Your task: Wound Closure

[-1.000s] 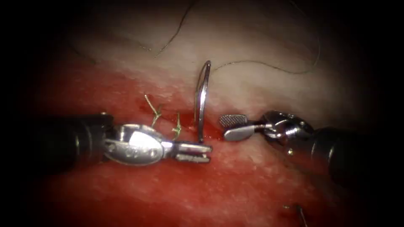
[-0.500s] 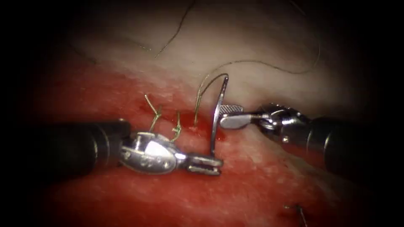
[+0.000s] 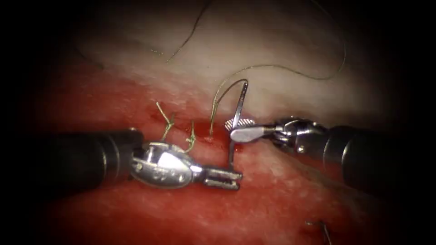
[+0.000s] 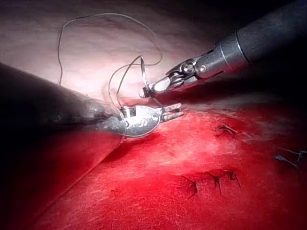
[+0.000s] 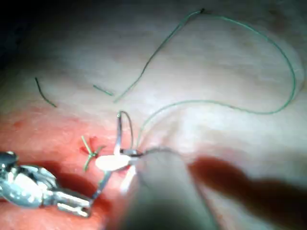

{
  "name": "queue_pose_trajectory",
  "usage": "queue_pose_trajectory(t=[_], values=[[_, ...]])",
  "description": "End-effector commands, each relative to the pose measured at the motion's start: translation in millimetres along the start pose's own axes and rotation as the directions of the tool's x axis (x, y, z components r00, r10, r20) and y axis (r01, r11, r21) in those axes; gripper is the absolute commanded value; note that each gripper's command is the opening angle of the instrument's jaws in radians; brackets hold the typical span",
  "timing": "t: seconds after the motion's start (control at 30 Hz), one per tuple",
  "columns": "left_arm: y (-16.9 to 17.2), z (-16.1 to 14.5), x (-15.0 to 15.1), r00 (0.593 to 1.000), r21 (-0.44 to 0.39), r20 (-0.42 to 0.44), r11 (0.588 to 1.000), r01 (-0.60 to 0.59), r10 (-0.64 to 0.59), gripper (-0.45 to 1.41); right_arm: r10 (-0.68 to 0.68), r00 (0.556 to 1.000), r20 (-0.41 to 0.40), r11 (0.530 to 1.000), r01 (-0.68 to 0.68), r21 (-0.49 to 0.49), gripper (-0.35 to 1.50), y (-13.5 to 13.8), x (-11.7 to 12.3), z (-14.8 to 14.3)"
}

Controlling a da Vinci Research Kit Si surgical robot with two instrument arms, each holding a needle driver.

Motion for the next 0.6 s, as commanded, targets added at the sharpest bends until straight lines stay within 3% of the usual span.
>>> queue_pose_trajectory(t=[0.03, 0.43, 0.5, 0.53, 0.6], values=[[0.1, 0.6, -0.4, 1.000, -0.003, 0.000, 1.000, 0.000, 0.000, -0.45, -0.005, 1.000, -0.001, 1.000, 0.005, 0.003, -0.35, 0.8, -0.2, 0.7], [0.6, 1.3, 0.5, 1.000, -0.036, 0.009, 0.999, 0.006, -0.006, -0.45, -0.090, 0.996, -0.007, 0.996, 0.090, -0.018, -0.35, 1.2, 0.1, 0.8], [0.1, 1.3, 0.7, 0.990, -0.033, 0.008, 0.990, 0.139, -0.139, 0.44, -0.125, 0.992, -0.006, 0.992, 0.125, -0.018, -0.35, 1.1, 0.2, 0.8], [-0.1, 1.3, 0.7, 0.979, -0.028, 0.013, 0.978, 0.204, -0.204, 0.44, -0.148, 0.989, -0.005, 0.989, 0.148, -0.018, -0.35, 1.2, 0.2, 0.7], [-0.6, 1.0, 0.8, 0.936, 0.014, 0.042, 0.937, 0.349, -0.349, 0.61, -0.189, 0.982, -0.007, 0.982, 0.189, -0.023, -0.35, 1.2, 0.4, 0.6]])
